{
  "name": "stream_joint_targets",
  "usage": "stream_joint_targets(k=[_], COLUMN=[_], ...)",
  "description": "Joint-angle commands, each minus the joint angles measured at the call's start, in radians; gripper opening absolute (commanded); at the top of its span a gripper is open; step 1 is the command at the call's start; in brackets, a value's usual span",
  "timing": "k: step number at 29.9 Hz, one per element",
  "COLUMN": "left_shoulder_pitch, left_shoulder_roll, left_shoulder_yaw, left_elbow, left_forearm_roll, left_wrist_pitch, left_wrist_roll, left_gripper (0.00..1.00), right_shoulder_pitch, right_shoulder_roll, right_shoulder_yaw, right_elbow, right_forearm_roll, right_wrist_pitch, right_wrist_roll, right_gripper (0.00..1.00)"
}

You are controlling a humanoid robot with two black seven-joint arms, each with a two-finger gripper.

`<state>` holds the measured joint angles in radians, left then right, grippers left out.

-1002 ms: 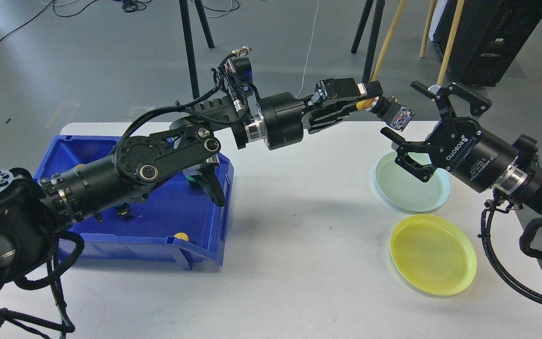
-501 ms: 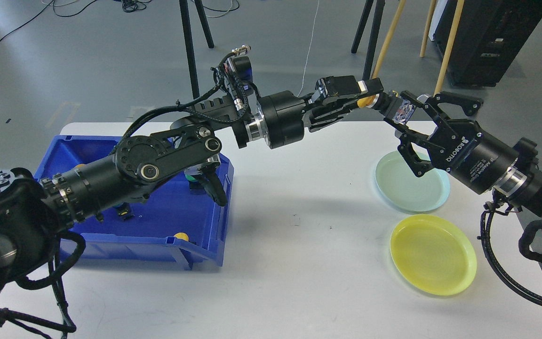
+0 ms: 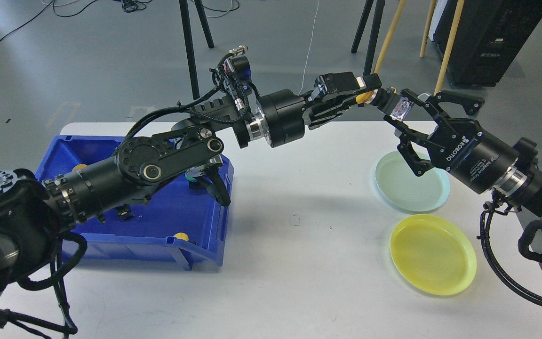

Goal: Pass button and place on color plate

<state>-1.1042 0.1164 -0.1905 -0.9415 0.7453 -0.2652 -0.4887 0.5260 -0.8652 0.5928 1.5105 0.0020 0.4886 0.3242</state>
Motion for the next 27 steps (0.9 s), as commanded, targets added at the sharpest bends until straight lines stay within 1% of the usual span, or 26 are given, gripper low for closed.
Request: stream_joint_targets(k=[1, 6, 7, 8, 9, 10, 11, 13, 14, 20, 23, 27], left_shoulder_pitch=[0.0, 0.0, 0.0, 0.001, 0.003, 0.007, 0.007, 0.007, 0.009, 0.015, 0.018, 0.032], left_shoulder_roll=[0.0, 0.002, 0.002, 0.0, 0.0, 0.0, 0.0, 0.003, 0.005, 0.011, 0.025, 0.113], left_shoulder_yaw=[-0.001, 0.0, -0.001, -0.003, -0.004, -0.007, -0.013, -0.024, -0.029, -0.035, -0.052, -0.105], left_elbow=[0.0, -0.002, 0.0, 0.0, 0.0, -0.002, -0.002, 0.0, 0.0, 0.003, 0.003, 0.0], left_forearm_roll=[0.0, 0.002, 0.002, -0.001, -0.003, -0.007, -0.014, -0.029, -0.038, -0.101, -0.132, -0.156], left_wrist_pitch=[-0.002, -0.005, -0.003, -0.002, 0.0, -0.002, -0.003, -0.011, -0.012, -0.006, -0.008, -0.017], left_wrist_roll=[0.0, 0.0, 0.0, 0.0, 0.0, 0.0, 0.0, 0.0, 0.0, 0.0, 0.0, 0.0], left_gripper=[0.03, 0.04, 0.09, 0.22, 0.4, 0.54, 0.59, 0.78, 0.83, 0.89, 0.9, 0.9], right_shoulder_pitch=[0.0, 0.0, 0.0, 0.0, -0.001, -0.001, -0.003, -0.009, -0.015, -0.063, -0.128, -0.231], right_shoulder_roll=[0.0, 0.0, 0.0, -0.001, -0.001, -0.001, -0.001, -0.003, -0.003, -0.011, -0.034, -0.109], right_shoulder_yaw=[0.001, 0.001, 0.001, 0.001, 0.001, 0.001, 0.001, 0.001, 0.002, 0.025, 0.071, 0.127], right_elbow=[-0.001, -0.003, -0.003, -0.003, -0.003, -0.003, -0.003, -0.006, -0.006, -0.007, -0.021, -0.049], right_forearm_roll=[0.0, -0.005, -0.007, -0.01, -0.014, -0.016, -0.017, -0.017, -0.017, -0.016, -0.014, -0.017], right_wrist_pitch=[0.0, 0.0, 0.0, 0.0, 0.0, 0.0, 0.0, 0.0, 0.0, 0.0, 0.0, 0.0], right_wrist_roll=[0.001, -0.001, -0.001, -0.001, -0.001, -0.001, -0.002, -0.002, -0.002, -0.001, -0.001, -0.001], right_gripper=[0.07, 0.01, 0.01, 0.01, 0.0, 0.0, 0.0, 0.0, 0.0, 0.0, 0.0, 0.0])
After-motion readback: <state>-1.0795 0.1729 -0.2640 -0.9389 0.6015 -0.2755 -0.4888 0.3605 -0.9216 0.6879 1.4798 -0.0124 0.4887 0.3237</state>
